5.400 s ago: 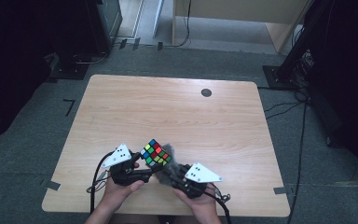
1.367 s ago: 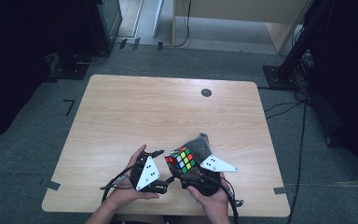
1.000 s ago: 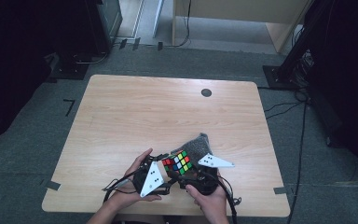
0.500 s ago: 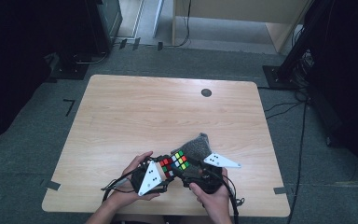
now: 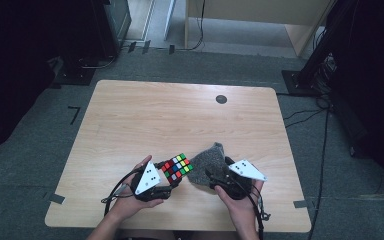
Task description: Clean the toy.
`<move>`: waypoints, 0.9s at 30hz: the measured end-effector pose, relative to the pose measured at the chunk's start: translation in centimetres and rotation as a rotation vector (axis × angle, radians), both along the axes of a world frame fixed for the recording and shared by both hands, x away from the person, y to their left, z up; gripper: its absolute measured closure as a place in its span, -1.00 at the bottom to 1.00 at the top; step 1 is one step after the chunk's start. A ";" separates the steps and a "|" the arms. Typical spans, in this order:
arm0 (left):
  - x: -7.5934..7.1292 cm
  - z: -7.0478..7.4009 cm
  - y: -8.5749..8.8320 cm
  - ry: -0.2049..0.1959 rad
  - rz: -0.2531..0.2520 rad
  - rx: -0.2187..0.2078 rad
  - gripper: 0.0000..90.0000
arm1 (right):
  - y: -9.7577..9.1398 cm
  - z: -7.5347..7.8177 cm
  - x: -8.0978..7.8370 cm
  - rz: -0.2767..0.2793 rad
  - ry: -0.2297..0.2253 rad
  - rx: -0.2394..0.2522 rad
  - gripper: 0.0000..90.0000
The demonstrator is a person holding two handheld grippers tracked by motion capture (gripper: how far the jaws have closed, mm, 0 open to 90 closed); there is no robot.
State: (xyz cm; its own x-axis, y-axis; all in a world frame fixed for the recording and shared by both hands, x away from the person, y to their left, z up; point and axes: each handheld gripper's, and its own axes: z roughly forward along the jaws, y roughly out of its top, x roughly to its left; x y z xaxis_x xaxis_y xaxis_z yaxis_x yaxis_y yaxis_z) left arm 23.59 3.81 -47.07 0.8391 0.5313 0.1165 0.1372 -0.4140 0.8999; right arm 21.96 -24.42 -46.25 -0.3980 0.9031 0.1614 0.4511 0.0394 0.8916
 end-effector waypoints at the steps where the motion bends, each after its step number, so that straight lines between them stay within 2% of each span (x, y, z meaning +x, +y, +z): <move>1: 0.0 0.1 0.2 0.015 -0.003 -0.010 -0.25 | 0.2 -0.3 0.2 0.004 0.005 -0.011 -0.51; 3: 0.0 0.2 0.6 0.039 -0.005 -0.031 -0.25 | 0.6 -0.5 0.4 0.006 0.008 -0.037 -0.50; 4: 0.0 0.3 0.8 0.044 0.000 -0.033 -0.25 | 0.7 -0.5 0.3 0.006 -0.009 -0.037 -0.48; 7: -0.1 0.2 1.2 0.041 0.015 -0.014 -0.25 | 1.3 0.5 -0.1 0.053 -0.097 0.016 -0.38; 9: -0.2 0.0 1.3 0.039 0.026 0.006 -0.25 | 1.8 1.2 -0.5 0.084 -0.129 0.046 -0.37; 11: -0.3 -0.1 1.4 0.039 0.038 0.024 -0.25 | 2.4 1.8 -0.8 0.108 -0.164 0.052 -0.35; 12: -0.3 -0.1 1.5 0.041 0.040 0.026 -0.25 | 2.7 2.1 -0.9 0.118 -0.185 0.037 -0.34; 14: -0.4 -0.1 1.7 0.047 0.050 0.025 -0.25 | 3.1 2.2 -0.9 0.107 -0.202 -0.019 -0.31; 15: -0.3 -0.1 1.9 0.051 0.057 0.022 -0.25 | 3.0 2.1 -0.7 0.082 -0.198 -0.053 -0.31; 18: -0.1 -0.1 2.5 0.071 0.089 0.010 -0.25 | 2.0 1.4 0.1 0.030 -0.152 -0.036 -0.33; 19: 0.0 -0.1 2.6 0.075 0.095 0.007 -0.25 | 1.6 0.8 0.5 0.011 -0.124 -0.052 -0.36; 22: 0.2 0.0 3.0 0.093 0.113 -0.018 -0.25 | 1.4 -0.8 1.3 0.004 -0.064 -0.106 -0.39; 23: 0.3 0.0 3.1 0.096 0.114 -0.023 -0.25 | 1.5 -1.5 1.6 0.013 -0.049 -0.142 -0.32; 25: 0.3 0.1 3.2 0.100 0.114 -0.030 -0.25 | 1.8 -2.4 2.0 0.021 -0.028 -0.184 -0.27; 27: 0.3 0.1 3.2 0.100 0.114 -0.029 -0.25 | 1.9 -3.6 2.5 0.016 0.012 -0.243 -0.25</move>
